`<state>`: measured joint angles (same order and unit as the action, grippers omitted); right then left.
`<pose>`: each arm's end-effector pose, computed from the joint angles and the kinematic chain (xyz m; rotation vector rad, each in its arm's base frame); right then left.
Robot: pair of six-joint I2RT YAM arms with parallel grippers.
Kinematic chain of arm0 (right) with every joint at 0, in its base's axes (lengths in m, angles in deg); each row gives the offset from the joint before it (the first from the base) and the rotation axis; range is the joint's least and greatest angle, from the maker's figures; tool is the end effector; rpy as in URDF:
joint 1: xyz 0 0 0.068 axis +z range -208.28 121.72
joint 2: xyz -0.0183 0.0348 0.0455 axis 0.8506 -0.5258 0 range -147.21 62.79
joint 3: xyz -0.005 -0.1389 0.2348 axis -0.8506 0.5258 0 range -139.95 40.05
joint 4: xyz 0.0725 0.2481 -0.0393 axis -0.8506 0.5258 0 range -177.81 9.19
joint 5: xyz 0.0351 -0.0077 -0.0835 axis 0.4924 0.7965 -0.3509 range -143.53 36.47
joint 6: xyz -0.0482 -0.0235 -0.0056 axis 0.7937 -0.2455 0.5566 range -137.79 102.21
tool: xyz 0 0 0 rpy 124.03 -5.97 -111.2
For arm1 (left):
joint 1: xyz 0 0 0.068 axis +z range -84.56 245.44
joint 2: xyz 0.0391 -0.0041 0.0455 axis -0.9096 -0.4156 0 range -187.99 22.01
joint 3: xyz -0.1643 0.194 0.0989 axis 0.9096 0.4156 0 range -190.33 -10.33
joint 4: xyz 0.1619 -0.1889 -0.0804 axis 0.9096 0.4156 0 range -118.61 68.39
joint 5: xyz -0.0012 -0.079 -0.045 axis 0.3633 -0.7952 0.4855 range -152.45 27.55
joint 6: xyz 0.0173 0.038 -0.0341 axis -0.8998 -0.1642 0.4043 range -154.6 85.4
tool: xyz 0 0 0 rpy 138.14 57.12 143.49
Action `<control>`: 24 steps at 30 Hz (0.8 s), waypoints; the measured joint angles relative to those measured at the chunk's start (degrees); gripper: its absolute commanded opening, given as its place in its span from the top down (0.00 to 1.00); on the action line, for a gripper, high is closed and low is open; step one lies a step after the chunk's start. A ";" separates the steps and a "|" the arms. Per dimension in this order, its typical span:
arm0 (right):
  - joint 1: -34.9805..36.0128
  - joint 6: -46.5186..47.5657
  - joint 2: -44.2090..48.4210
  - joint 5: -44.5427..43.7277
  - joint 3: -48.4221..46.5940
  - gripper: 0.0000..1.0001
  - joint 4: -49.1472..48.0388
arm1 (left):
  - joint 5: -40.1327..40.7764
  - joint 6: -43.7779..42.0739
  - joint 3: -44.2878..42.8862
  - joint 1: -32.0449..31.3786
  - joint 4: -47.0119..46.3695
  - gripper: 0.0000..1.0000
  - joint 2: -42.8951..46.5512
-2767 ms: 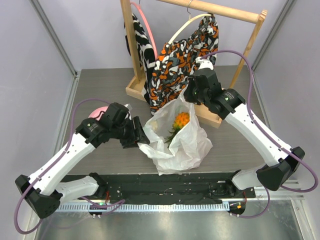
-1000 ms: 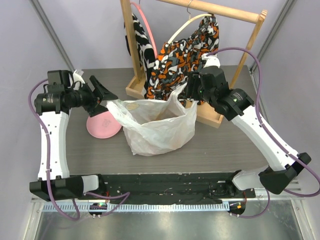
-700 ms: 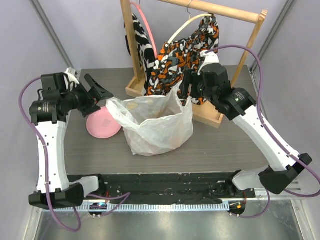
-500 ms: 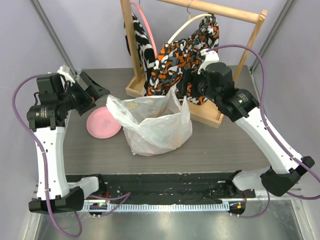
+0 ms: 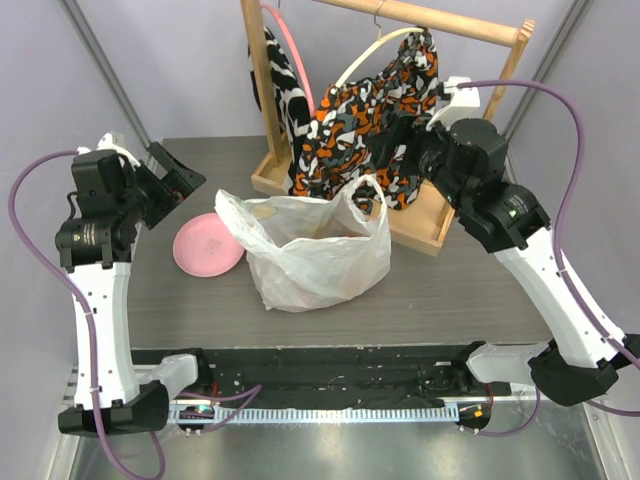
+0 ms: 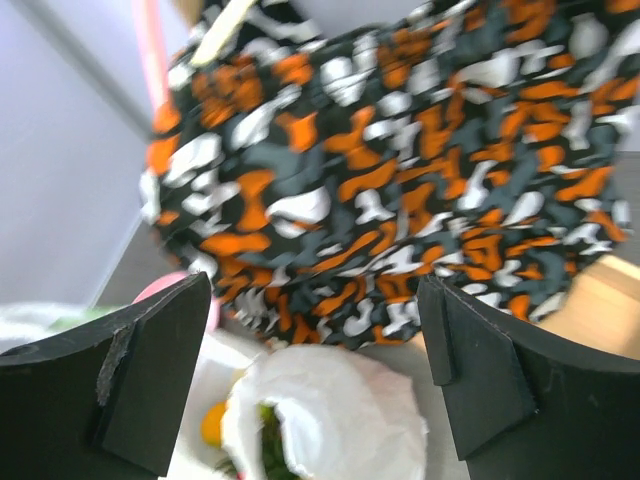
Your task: Place the fruits into the plastic bag
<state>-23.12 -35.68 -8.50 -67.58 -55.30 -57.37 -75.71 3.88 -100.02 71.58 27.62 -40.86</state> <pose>0.2031 0.1325 0.5062 -0.0697 1.7010 0.4894 0.1857 0.0116 0.4592 -0.6708 2.0135 -0.5809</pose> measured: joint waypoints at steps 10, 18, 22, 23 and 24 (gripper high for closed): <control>-18.69 -3.39 -3.26 -2.75 -1.11 0.07 5.62 | 7.04 -0.48 1.64 0.00 -0.68 0.00 3.39; -21.53 -4.83 0.00 -3.89 9.16 0.07 5.66 | 9.97 -1.42 1.64 0.00 -0.66 0.00 3.32; -21.70 -5.84 2.12 -3.91 12.46 0.07 5.25 | 10.21 -1.49 1.64 0.00 -0.66 0.00 3.32; -21.75 -6.10 2.64 -3.91 13.11 0.07 5.07 | 10.21 -1.51 1.64 0.00 -0.70 0.00 3.32; -21.75 -6.32 2.97 -3.93 13.53 0.07 4.98 | 10.19 -1.53 1.64 0.00 -0.70 0.00 3.34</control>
<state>-44.87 -41.99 -5.53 -71.51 -41.77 -52.39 -65.52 2.35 -98.38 71.58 26.92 -37.52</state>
